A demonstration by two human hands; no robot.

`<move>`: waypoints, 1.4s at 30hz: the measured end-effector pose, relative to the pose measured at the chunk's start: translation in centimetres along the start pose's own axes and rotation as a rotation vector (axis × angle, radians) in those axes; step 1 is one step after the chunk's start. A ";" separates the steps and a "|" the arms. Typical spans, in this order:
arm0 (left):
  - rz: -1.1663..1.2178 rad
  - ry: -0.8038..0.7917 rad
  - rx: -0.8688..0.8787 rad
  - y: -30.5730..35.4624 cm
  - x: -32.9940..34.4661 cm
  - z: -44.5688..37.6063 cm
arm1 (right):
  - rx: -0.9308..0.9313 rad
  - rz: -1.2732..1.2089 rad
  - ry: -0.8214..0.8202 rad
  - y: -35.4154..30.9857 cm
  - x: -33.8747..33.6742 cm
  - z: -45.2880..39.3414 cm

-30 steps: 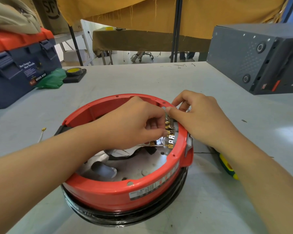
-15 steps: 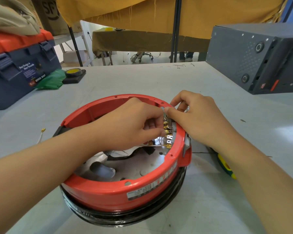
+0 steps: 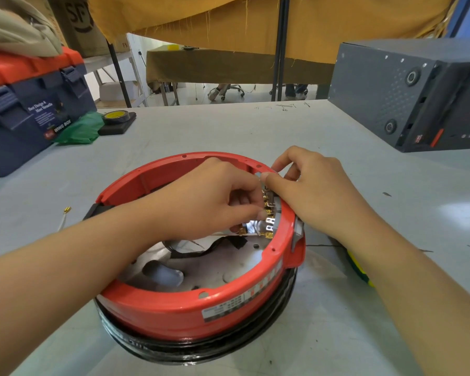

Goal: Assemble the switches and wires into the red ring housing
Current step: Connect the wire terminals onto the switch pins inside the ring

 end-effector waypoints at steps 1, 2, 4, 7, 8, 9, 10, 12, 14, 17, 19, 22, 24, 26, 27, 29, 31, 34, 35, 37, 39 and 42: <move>0.020 -0.007 -0.008 -0.1 -0.1 0.0 | 0.009 0.033 -0.005 0.0 0.0 0.0; 0.032 -0.016 -0.013 -0.3 -0.1 0.1 | 0.019 0.064 -0.008 0.0 0.0 0.0; 0.039 -0.037 -0.021 -0.5 -0.2 0.1 | 0.027 0.096 -0.016 0.0 -0.1 0.0; 0.044 -0.044 -0.025 -0.8 -0.5 0.2 | 0.035 0.079 -0.048 -0.1 -0.1 0.1; 0.037 -0.048 -0.024 -0.9 -0.6 0.2 | 0.040 0.065 -0.062 -0.2 0.0 0.1; 0.027 -0.055 -0.023 -1.0 -0.6 0.2 | 0.046 0.053 -0.074 -0.1 0.0 0.1; 0.016 -0.062 -0.020 -1.1 -0.6 0.2 | 0.052 0.046 -0.084 -0.1 0.1 0.0; -0.004 -0.064 -0.007 -1.2 -0.5 0.1 | 0.061 0.043 -0.095 -0.1 0.1 0.0; -0.014 -0.053 0.007 -1.4 -0.4 0.0 | 0.064 0.042 -0.101 -0.2 0.1 0.1; -0.029 -0.051 0.034 -1.5 -0.2 -0.1 | 0.063 0.056 -0.101 -0.2 0.1 0.1; -0.048 -0.047 0.057 -1.6 -0.2 -0.1 | 0.058 0.068 -0.100 -0.3 0.0 0.2; -0.066 -0.026 0.085 -1.6 -0.1 -0.1 | 0.048 0.076 -0.089 -0.3 0.1 0.2; -0.070 -0.015 0.102 -1.6 -0.1 -0.1 | 0.044 0.066 -0.081 -0.3 0.1 0.2; -0.078 -0.004 0.120 -1.6 -0.1 -0.1 | 0.044 0.049 -0.079 -0.2 0.2 0.2; -0.084 0.002 0.127 -1.5 -0.1 -0.1 | 0.043 0.040 -0.077 -0.2 0.2 0.2; -0.094 0.015 0.137 -1.5 -0.1 -0.1 | 0.040 0.028 -0.071 -0.2 0.2 0.2; -0.093 0.022 0.144 -1.4 0.0 -0.2 | 0.039 0.017 -0.075 -0.3 0.2 0.2; -0.108 0.038 0.178 -1.1 0.1 -0.2 | 0.034 0.008 -0.089 -0.3 0.3 0.3; -0.110 0.038 0.182 -1.0 0.1 -0.2 | 0.032 0.008 -0.092 -0.4 0.3 0.3; -0.113 0.040 0.188 -1.0 0.0 -0.2 | 0.031 0.009 -0.094 -0.4 0.2 0.3; -0.115 0.044 0.190 -0.9 0.0 -0.2 | 0.033 0.005 -0.099 -0.4 0.3 0.3; -0.117 0.045 0.187 -0.8 0.0 -0.1 | 0.039 0.001 -0.105 -0.4 0.3 0.2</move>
Point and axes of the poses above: each hand's wrist, its own z-axis away from the middle knuckle, its own x-axis out of the palm, y = z × x, the point moved 3 cm from there along -z, towards the middle knuckle, and after that the axes turned 8 degrees about -z, right-handed, at the moved point
